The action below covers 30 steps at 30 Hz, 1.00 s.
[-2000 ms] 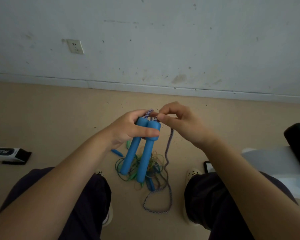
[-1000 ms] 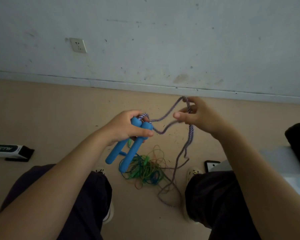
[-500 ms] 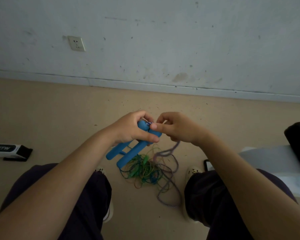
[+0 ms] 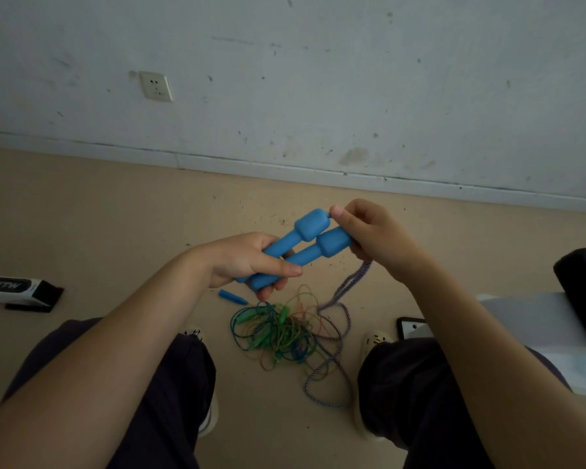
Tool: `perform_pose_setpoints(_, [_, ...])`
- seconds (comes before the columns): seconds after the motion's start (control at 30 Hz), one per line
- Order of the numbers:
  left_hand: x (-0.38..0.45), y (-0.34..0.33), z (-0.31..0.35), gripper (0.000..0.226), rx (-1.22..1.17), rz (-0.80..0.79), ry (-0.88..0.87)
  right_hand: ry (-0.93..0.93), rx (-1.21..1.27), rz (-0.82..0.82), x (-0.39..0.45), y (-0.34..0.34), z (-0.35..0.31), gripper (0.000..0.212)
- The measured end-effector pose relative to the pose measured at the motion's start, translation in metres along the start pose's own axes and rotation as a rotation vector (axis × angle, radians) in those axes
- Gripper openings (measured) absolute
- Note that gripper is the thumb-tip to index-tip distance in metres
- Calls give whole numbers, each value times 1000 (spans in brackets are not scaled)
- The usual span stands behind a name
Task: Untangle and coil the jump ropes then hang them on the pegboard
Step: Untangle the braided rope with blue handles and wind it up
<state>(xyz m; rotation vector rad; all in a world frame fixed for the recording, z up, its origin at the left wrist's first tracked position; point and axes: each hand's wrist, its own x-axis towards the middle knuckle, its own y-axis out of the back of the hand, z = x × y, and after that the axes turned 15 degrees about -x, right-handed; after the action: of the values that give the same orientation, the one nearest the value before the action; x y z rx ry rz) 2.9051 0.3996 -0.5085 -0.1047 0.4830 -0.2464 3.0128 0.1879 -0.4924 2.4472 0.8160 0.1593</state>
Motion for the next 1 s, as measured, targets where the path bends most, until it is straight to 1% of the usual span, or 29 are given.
perform_pose_setpoints(0.13, [2,-5,-1,43,3,-47,16,76,-58,-99,-8,-10,-7,44])
perform_pose_setpoints(0.2, [3,-5,-2,37,35,-37,11,109,-86,-107,-10,-12,-10,40])
perform_pose_setpoints(0.3, [5,-6,-3,20,93,-9,4,124,-105,-99,-10,-12,-11,32])
perform_pose_setpoints(0.37, [7,-7,-4,17,126,9,8,98,-122,-96,-9,-12,-9,30])
perform_pose_setpoints(0.5, [8,-8,-4,23,193,56,20,64,-193,-93,-7,-17,-4,34])
perform_pose_setpoints(0.63, [9,-6,-5,28,169,96,24,68,-257,-72,-5,-16,-5,39])
perform_pose_setpoints(0.7, [8,-4,-6,27,160,104,15,50,-252,-87,-4,-15,-6,42])
perform_pose_setpoints(0.83, [7,-3,-6,25,130,104,1,16,-210,-104,-5,-14,-5,37])
perform_pose_setpoints(1.0, [4,-4,-3,27,132,78,0,10,-138,-78,-5,-13,-5,44])
